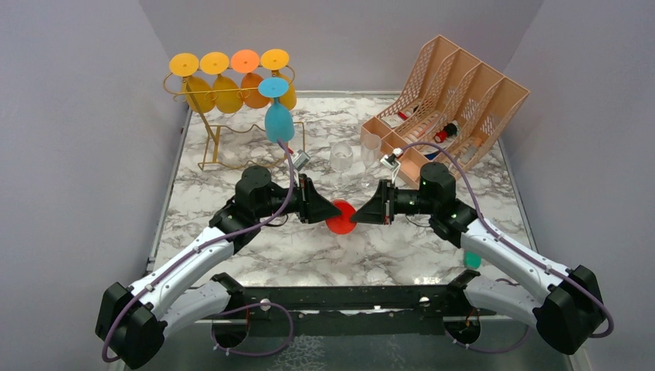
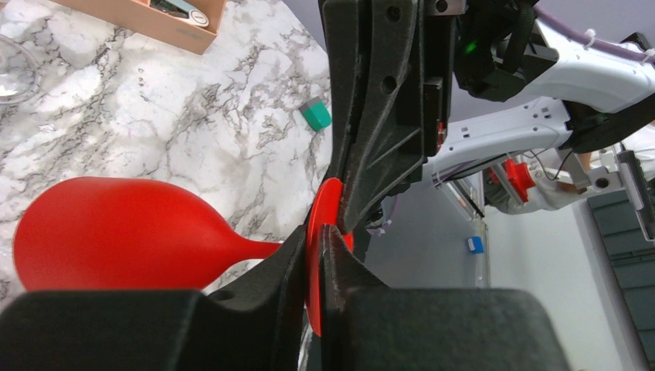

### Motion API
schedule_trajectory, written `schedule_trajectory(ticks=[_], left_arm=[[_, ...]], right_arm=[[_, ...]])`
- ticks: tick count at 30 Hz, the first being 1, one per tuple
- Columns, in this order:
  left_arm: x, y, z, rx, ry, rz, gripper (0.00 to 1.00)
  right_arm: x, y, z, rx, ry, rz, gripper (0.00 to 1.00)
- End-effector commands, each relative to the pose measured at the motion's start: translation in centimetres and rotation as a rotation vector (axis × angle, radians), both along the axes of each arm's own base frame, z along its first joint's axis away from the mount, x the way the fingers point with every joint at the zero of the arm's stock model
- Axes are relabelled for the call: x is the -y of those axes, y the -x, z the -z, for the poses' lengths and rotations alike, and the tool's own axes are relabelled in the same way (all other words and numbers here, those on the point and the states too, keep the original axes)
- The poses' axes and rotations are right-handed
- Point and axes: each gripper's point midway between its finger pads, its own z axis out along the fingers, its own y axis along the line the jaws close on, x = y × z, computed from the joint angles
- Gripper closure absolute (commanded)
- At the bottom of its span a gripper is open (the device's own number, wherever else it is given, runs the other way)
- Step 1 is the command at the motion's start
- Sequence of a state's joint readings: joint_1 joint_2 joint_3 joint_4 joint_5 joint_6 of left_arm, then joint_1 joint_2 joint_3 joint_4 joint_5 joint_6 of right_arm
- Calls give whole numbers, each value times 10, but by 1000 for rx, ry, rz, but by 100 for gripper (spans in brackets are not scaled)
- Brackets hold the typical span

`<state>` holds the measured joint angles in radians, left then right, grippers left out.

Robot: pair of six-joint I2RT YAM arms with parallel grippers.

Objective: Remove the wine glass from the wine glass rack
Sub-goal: Place the wine glass at the center of the board.

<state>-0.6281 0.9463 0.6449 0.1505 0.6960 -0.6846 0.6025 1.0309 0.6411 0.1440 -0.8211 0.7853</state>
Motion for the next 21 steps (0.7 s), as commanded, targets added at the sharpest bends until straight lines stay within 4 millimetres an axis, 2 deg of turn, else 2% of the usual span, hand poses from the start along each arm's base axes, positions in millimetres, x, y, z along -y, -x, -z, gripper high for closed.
schedule_trajectory(ticks=[1, 3, 7, 13, 21], left_arm=[[-4, 11, 6, 30, -56, 52, 64], [-6, 13, 9, 28, -80, 60, 58], [-6, 22, 12, 9, -77, 106, 56], [-4, 21, 12, 7, -69, 113, 70], [3, 20, 13, 5, -49, 137, 74]], right_arm=[[1, -1, -3, 45, -22, 21, 99], [2, -3, -3, 47, -18, 36, 99], [3, -2, -4, 51, -16, 37, 99], [2, 1, -4, 52, -23, 19, 99], [1, 5, -2, 51, -15, -27, 99]])
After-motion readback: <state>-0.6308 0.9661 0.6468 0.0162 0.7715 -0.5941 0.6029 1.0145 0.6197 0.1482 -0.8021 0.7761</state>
